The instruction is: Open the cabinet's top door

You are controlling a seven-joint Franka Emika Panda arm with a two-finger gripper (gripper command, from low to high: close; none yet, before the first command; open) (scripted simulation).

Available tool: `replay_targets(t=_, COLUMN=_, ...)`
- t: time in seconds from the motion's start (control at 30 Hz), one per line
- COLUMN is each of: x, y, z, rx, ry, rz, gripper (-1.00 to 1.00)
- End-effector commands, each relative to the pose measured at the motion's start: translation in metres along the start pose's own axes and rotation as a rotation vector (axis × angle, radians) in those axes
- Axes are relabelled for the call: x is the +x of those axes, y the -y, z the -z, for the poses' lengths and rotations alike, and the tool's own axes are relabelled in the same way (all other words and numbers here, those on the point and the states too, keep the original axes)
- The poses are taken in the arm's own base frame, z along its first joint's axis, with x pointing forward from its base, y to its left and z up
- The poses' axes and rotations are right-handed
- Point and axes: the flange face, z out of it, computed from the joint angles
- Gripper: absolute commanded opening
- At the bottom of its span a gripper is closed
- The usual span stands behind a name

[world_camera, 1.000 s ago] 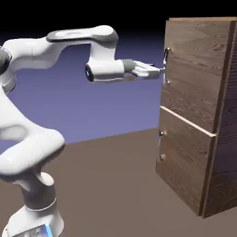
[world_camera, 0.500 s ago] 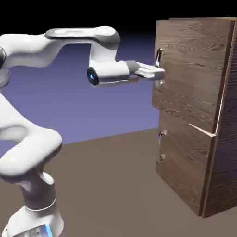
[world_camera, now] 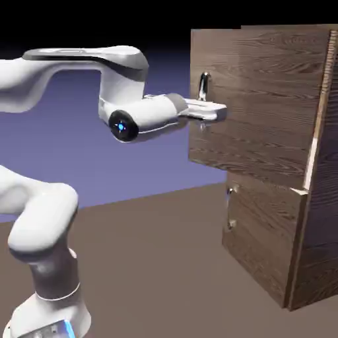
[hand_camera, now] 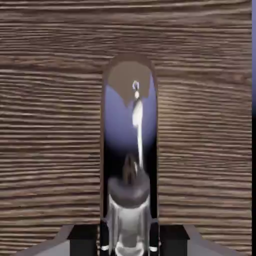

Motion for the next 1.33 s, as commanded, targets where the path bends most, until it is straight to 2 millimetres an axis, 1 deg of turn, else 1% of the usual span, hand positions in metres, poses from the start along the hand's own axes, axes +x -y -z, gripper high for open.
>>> replay_targets(t=0.0, x=-0.003, y=0.003, z=0.007, rx=-0.019, ry=-0.019, rz=0.000, gripper=-1.00)
replay_targets(t=0.2, x=-0.022, y=0.022, z=0.047, rx=-0.130, ry=-0.130, rz=0.000, gripper=-1.00)
replay_targets(t=0.4, x=-0.047, y=0.047, z=0.085, rx=-0.247, ry=-0.247, rz=0.000, gripper=-1.00)
replay_targets(t=0.57, x=-0.071, y=0.071, z=0.112, rx=-0.347, ry=-0.347, rz=0.000, gripper=-1.00)
replay_targets(t=0.7, x=-0.092, y=0.092, z=0.129, rx=-0.425, ry=-0.425, rz=0.000, gripper=-1.00)
replay_targets(t=0.83, x=-0.113, y=0.112, z=0.143, rx=-0.498, ry=-0.499, rz=0.000, gripper=-1.00)
replay_targets(t=0.97, x=-0.132, y=0.132, z=0.152, rx=-0.563, ry=-0.564, rz=0.000, gripper=-1.00)
replay_targets(t=1.17, x=-0.155, y=0.155, z=0.160, rx=-0.640, ry=-0.640, rz=0.000, gripper=-1.00)
replay_targets(t=1.3, x=-0.166, y=0.166, z=0.162, rx=-0.676, ry=-0.676, rz=0.000, gripper=-1.00)
